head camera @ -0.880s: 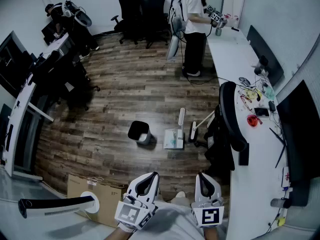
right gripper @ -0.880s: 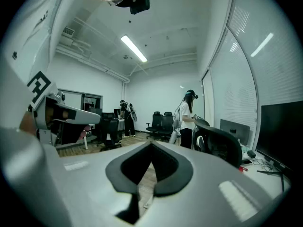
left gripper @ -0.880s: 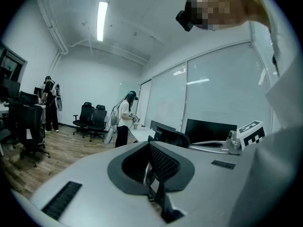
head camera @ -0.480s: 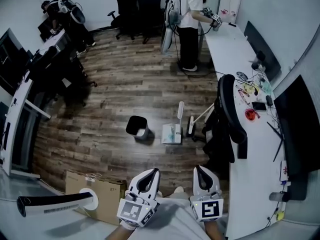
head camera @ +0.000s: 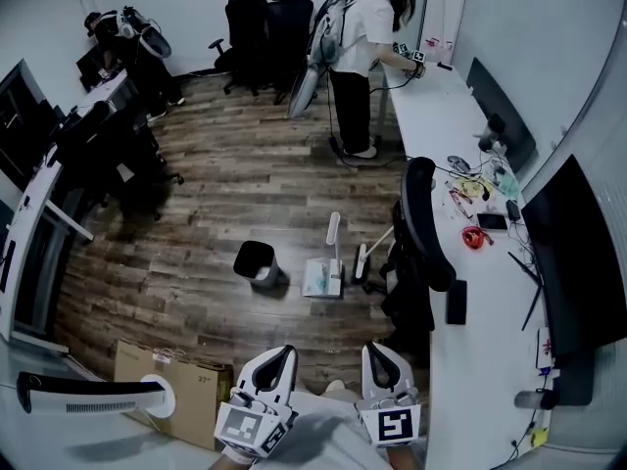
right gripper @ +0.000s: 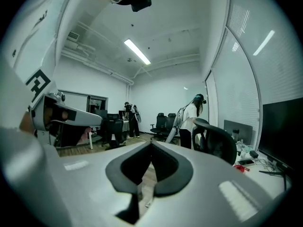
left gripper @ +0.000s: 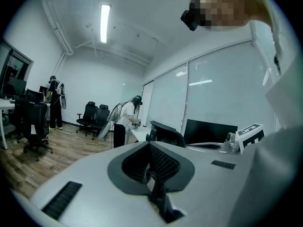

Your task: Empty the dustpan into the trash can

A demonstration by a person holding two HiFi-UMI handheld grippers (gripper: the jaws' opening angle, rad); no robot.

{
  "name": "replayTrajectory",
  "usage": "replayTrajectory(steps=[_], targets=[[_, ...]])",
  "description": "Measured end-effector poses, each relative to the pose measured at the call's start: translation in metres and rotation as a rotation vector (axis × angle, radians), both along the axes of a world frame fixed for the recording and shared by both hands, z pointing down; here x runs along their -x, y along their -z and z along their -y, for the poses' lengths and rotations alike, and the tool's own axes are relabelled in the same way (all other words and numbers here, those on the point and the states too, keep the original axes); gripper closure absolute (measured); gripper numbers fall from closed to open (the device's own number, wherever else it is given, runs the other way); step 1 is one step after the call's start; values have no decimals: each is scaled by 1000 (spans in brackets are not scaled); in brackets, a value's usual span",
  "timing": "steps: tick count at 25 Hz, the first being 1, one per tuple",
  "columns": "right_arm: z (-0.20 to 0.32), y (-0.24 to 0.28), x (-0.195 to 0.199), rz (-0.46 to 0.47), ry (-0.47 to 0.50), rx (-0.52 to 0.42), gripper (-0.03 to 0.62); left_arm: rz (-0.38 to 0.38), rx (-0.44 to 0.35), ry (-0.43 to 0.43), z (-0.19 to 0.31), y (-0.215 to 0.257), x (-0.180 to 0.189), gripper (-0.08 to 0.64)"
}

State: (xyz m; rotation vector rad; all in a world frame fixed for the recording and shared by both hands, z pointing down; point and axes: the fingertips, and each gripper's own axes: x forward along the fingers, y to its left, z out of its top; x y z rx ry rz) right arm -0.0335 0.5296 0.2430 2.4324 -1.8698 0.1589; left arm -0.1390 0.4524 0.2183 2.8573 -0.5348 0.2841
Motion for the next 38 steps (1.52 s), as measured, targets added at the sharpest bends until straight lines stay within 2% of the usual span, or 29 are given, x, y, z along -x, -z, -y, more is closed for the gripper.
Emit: replayTrajectory(steps=[6,10,14,20,32,38], targets=[[-5,-12,-13,41,13,16,581,18,27,-2,-9,-9,-16,554],[18,-10,-21,41,23,-8,581,18,46,7,7,-16,-26,554],[58,-15,-28,40,53,5,581,23,76,39,41,-29,-31,554],[137,-15,-46,36,50,22,581,15,92,23,116,-36,-51,554],[325,-9,-67,50,-22,75,581,8,123,-51,309,-29,-70,554],[380,-3,-66,16,-62,81,581,0,132,-96,369,-34,-68,554]])
